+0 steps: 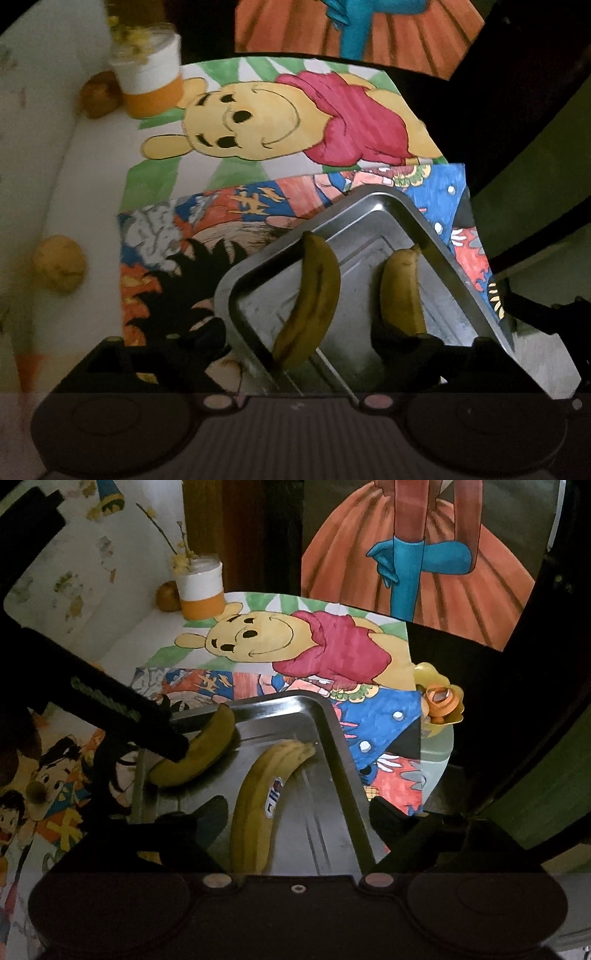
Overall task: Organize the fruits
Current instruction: 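Carry both bananas into the metal tray while both tools open to release, then withdraw both tools up and away from the tray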
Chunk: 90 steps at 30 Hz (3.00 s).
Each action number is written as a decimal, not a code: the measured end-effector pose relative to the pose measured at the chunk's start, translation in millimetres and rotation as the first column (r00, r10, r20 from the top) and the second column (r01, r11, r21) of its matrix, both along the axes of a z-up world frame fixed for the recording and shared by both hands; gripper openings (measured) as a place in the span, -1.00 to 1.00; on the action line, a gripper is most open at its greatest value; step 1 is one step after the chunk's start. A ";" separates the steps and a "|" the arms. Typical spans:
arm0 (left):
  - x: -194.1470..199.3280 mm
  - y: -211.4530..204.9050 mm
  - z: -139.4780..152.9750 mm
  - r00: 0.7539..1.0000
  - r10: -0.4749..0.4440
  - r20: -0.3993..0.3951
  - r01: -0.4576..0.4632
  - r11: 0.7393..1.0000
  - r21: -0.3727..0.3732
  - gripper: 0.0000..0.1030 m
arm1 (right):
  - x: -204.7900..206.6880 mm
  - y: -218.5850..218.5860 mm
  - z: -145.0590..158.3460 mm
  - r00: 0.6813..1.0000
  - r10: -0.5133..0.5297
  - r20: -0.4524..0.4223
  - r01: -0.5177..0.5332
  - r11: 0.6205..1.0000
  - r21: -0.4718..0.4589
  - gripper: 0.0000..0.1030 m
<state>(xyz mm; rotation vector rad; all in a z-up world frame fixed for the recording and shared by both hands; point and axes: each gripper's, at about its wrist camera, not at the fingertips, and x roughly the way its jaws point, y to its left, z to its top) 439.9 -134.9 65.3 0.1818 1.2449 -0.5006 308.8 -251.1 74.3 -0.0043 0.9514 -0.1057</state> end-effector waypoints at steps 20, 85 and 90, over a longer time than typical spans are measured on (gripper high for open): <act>-97.7 76.5 32.8 0.956 0.290 0.044 -0.290 0.957 0.003 0.99 | -64.8 -8.2 38.0 0.997 0.075 -0.021 -0.074 0.997 0.026 0.98; -172.6 142.0 13.7 0.943 0.319 -0.096 -0.303 0.942 0.145 0.99 | -48.3 53.1 -1.1 0.872 0.256 -0.418 -0.175 0.959 0.222 0.99; -158.0 148.4 20.6 0.937 0.347 -0.044 -0.340 0.934 0.113 0.99 | -32.6 58.6 16.0 0.897 0.251 -0.364 -0.181 0.959 0.217 0.99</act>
